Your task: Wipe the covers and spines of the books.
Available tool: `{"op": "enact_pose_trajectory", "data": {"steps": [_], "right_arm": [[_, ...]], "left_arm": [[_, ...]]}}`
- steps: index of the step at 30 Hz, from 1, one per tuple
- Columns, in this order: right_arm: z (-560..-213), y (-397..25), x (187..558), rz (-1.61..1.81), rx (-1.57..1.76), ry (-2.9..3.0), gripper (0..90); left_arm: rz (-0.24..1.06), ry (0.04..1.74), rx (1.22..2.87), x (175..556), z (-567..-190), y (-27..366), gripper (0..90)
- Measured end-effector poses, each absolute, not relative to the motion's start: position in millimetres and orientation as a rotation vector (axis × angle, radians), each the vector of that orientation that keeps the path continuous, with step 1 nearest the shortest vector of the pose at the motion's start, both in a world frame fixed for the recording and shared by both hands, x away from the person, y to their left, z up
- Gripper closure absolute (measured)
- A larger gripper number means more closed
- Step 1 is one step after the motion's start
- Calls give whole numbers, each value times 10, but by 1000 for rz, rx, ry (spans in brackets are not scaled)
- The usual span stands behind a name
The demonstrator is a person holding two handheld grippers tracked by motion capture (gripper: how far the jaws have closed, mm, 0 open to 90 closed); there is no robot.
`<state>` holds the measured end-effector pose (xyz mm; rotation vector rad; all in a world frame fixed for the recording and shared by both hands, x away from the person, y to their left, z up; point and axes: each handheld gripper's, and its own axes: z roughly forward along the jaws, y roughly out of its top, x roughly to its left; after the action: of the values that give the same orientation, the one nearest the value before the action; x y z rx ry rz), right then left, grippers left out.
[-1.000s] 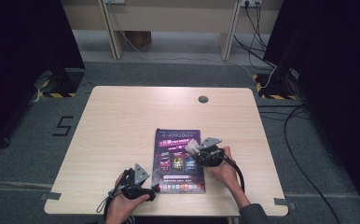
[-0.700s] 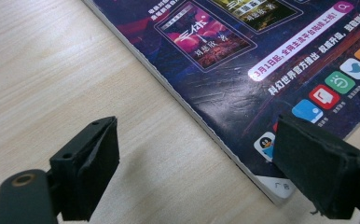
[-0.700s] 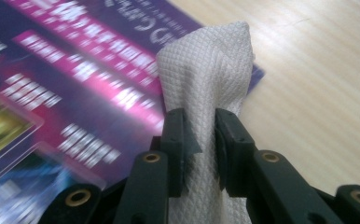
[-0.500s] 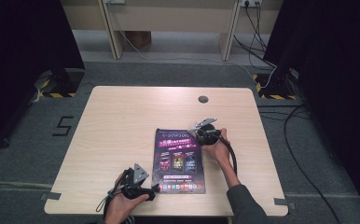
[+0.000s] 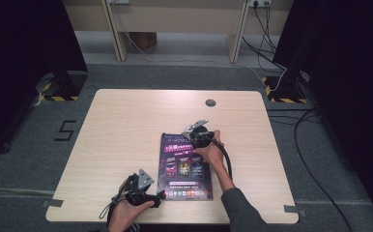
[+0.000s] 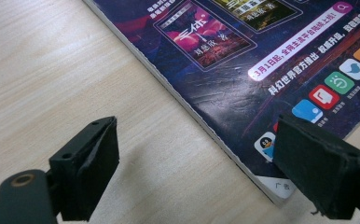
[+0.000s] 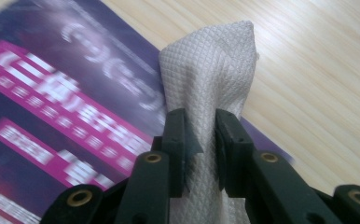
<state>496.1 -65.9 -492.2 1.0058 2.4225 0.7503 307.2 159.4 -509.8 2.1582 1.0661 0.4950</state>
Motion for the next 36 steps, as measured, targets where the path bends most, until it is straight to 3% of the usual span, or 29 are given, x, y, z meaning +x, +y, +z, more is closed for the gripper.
{"op": "enact_pose_trajectory", "data": {"steps": [14, 36], "right_arm": [[-4950, -1, 4830, 828, 842, 2508, 758], [-4985, -131, 4265, 977, 662, 2635, 748]], "left_arm": [[489, 1068, 2154, 3075, -5101, 1599, 123], [502, 1071, 2148, 3063, -5104, 1595, 122]]}}
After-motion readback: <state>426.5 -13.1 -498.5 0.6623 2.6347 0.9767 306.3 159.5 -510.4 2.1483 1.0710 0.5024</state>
